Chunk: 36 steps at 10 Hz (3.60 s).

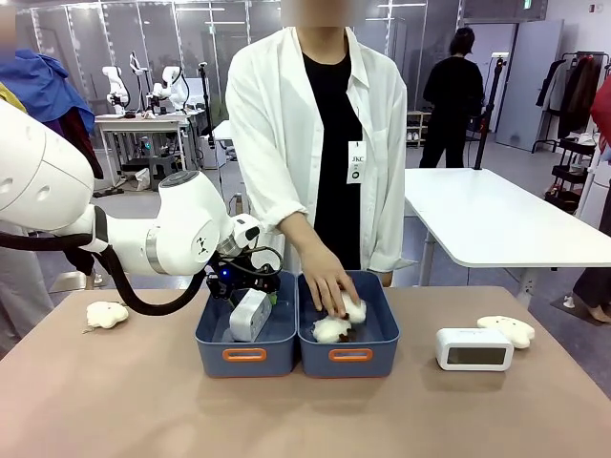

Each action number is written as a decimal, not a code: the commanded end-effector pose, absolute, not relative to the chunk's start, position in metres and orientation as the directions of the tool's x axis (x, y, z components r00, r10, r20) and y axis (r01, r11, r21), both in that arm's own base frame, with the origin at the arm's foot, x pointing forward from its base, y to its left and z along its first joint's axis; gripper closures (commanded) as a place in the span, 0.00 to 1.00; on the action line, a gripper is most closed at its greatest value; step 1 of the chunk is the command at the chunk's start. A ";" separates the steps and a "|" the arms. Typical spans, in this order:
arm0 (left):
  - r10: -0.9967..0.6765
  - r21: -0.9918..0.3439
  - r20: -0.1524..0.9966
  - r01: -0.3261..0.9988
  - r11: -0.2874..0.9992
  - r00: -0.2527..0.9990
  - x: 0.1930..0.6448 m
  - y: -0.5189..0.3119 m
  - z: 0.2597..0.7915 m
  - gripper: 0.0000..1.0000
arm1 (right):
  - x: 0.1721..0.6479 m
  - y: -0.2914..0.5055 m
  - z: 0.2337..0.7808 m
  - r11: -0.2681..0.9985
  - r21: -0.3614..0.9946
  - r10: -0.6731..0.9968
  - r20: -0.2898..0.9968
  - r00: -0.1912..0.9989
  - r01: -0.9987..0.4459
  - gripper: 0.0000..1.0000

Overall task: Sort the digital clocks into the basket.
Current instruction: Pick up the Digital clock from the table and place it into the empty Plastic storage basket.

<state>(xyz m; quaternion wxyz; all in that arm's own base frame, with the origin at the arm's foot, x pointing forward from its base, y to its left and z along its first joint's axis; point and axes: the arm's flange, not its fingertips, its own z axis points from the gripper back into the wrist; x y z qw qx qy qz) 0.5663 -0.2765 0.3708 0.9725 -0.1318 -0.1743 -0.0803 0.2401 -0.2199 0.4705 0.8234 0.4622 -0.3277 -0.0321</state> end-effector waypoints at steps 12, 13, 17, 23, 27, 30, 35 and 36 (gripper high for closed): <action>-0.145 -0.268 0.383 0.260 0.928 0.912 0.558 -0.258 0.406 0.00 | 0.238 -0.220 0.471 0.567 0.779 -0.356 0.526 0.773 -0.269 0.00; -0.132 -0.341 0.369 0.266 0.902 0.920 0.540 -0.227 0.447 0.00 | 0.238 -0.220 0.471 0.567 0.779 -0.356 0.526 0.773 -0.269 0.00; -0.073 -0.569 0.444 0.344 0.747 0.893 0.427 -0.104 0.523 0.00 | 0.238 -0.220 0.471 0.567 0.779 -0.356 0.526 0.773 -0.269 0.00; 0.302 -0.732 0.507 0.218 0.645 0.807 0.287 0.099 0.484 0.00 | 0.238 -0.220 0.471 0.567 0.779 -0.356 0.526 0.773 -0.269 0.00; 0.517 -0.857 0.453 0.195 0.477 0.726 0.277 0.154 0.426 0.00 | 0.238 -0.220 0.471 0.567 0.779 -0.356 0.526 0.773 -0.269 0.00; 0.557 -0.897 0.411 0.211 0.388 0.721 0.303 0.165 0.380 0.00 | 0.238 -0.220 0.471 0.567 0.779 -0.356 0.526 0.773 -0.269 0.00; 0.586 -0.899 0.387 0.152 0.410 0.712 0.306 0.189 0.406 0.00 | 0.238 -0.220 0.471 0.567 0.779 -0.356 0.526 0.773 -0.269 0.00; 0.586 -0.899 0.387 0.152 0.410 0.712 0.306 0.189 0.406 0.00 | 0.238 -0.220 0.471 0.567 0.779 -0.356 0.526 0.773 -0.269 0.00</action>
